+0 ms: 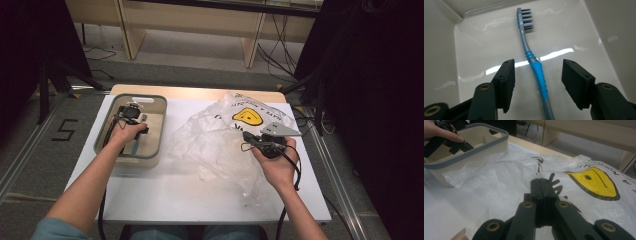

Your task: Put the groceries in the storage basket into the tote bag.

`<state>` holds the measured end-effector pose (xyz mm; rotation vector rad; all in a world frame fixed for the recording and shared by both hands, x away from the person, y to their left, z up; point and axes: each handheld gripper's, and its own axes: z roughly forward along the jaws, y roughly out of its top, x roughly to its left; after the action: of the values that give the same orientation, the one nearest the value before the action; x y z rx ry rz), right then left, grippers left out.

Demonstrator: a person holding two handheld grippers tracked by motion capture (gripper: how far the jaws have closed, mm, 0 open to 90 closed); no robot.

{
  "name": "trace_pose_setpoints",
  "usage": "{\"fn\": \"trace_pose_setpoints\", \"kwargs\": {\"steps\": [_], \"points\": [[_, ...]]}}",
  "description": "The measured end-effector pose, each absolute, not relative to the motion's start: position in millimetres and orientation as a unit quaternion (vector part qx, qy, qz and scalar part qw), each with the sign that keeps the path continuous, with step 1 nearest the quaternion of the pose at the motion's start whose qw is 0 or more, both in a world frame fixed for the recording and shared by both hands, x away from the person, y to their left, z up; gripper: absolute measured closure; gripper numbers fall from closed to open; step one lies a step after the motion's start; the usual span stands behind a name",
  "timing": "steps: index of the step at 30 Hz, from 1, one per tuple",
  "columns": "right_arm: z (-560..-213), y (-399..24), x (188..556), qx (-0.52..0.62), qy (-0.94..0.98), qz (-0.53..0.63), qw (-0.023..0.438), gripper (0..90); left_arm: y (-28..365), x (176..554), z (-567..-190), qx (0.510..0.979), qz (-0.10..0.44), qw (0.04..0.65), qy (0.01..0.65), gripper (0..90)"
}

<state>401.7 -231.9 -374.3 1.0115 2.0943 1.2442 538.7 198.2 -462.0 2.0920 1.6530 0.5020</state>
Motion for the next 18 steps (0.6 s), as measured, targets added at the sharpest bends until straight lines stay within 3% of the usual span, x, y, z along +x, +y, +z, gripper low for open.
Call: {"fn": "trace_pose_setpoints", "kwargs": {"steps": [18], "points": [[-375.5,-231.0,401.9,0.371,0.771,0.455,0.247,90.0,203.2,541.5,-466.0,0.749,0.154,0.209,0.609,53.7]]}}
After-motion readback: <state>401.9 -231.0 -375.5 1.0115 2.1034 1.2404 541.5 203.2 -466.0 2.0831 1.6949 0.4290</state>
